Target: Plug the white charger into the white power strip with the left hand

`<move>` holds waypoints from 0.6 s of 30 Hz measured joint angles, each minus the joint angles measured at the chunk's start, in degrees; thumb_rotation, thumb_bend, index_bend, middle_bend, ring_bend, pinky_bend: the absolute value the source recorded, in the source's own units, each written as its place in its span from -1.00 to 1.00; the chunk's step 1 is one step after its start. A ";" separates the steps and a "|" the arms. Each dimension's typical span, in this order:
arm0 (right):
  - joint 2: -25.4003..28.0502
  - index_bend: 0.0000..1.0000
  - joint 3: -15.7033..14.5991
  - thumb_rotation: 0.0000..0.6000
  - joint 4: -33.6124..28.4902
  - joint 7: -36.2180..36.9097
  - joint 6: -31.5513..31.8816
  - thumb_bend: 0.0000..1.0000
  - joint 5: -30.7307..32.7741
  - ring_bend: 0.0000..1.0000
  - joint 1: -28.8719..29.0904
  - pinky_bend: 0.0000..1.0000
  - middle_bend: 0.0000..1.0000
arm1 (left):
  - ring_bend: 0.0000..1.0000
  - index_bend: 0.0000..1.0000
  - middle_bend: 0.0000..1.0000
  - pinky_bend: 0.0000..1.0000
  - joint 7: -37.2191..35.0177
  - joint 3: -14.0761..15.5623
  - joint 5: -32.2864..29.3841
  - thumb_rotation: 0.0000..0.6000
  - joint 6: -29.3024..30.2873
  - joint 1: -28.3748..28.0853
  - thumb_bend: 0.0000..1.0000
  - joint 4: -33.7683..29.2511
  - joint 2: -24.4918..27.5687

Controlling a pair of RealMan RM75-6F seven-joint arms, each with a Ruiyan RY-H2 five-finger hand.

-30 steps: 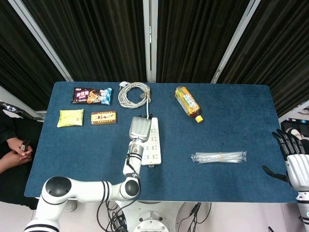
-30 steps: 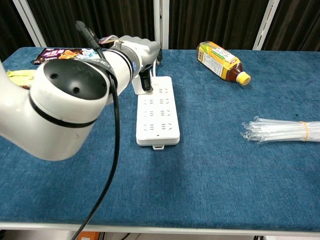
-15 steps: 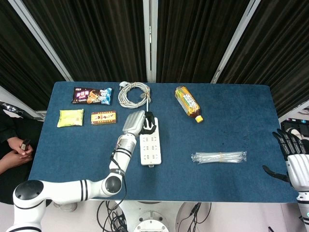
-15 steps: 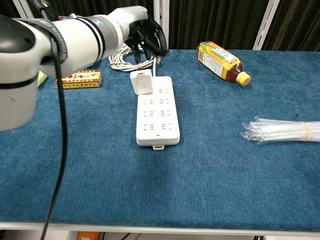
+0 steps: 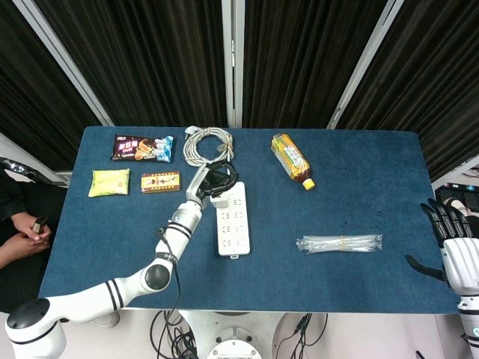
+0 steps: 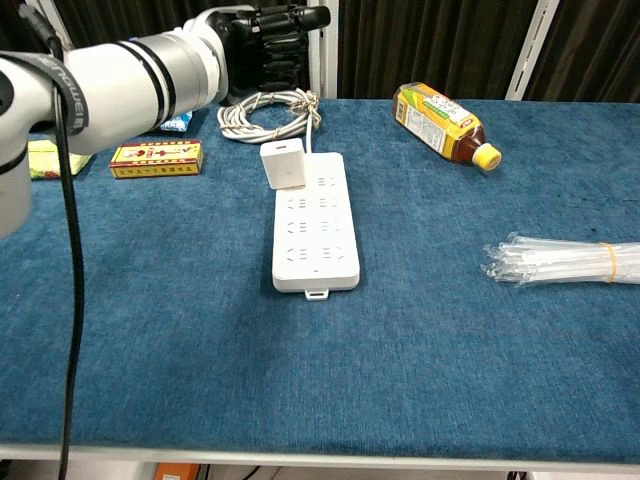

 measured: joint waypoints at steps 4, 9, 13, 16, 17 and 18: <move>0.07 -1.00 0.06 1.00 -0.35 -0.44 -0.08 -0.87 0.18 -1.00 0.00 -1.00 -0.92 | 0.93 0.83 1.00 1.00 -7.81 -0.45 4.23 1.00 -2.93 0.69 0.13 3.49 -1.88; 0.15 -1.00 0.09 1.00 -0.55 -0.73 -0.09 -0.87 0.51 -1.00 -0.15 -1.00 -0.92 | 0.93 0.83 1.00 1.00 -14.09 0.04 8.57 1.00 -4.14 0.26 0.13 8.61 -4.56; 0.16 -1.00 0.11 1.00 -0.67 -0.93 -0.27 -0.87 0.71 -1.00 -0.17 -1.00 -0.92 | 0.92 0.83 1.00 1.00 -17.14 1.00 10.42 1.00 -4.29 -0.48 0.13 11.53 -6.04; 0.16 -1.00 0.16 1.00 -0.78 -1.11 -0.42 -0.87 0.77 -1.00 -0.09 -1.00 -0.92 | 0.92 0.83 1.00 1.00 -19.03 1.72 11.33 1.00 -4.18 -0.92 0.13 12.48 -6.72; 0.16 -1.00 0.17 1.00 -0.82 -1.16 -0.47 -0.87 0.77 -1.00 -0.06 -1.00 -0.92 | 0.92 0.83 1.00 1.00 -19.62 2.09 11.85 1.00 -4.13 -1.10 0.13 12.78 -6.89; 0.15 -1.00 0.18 1.00 -0.85 -1.22 -0.51 -0.87 0.77 -1.00 -0.03 -1.00 -0.92 | 0.92 0.83 1.00 1.00 -19.99 2.38 12.23 1.00 -4.05 -1.26 0.13 13.02 -7.03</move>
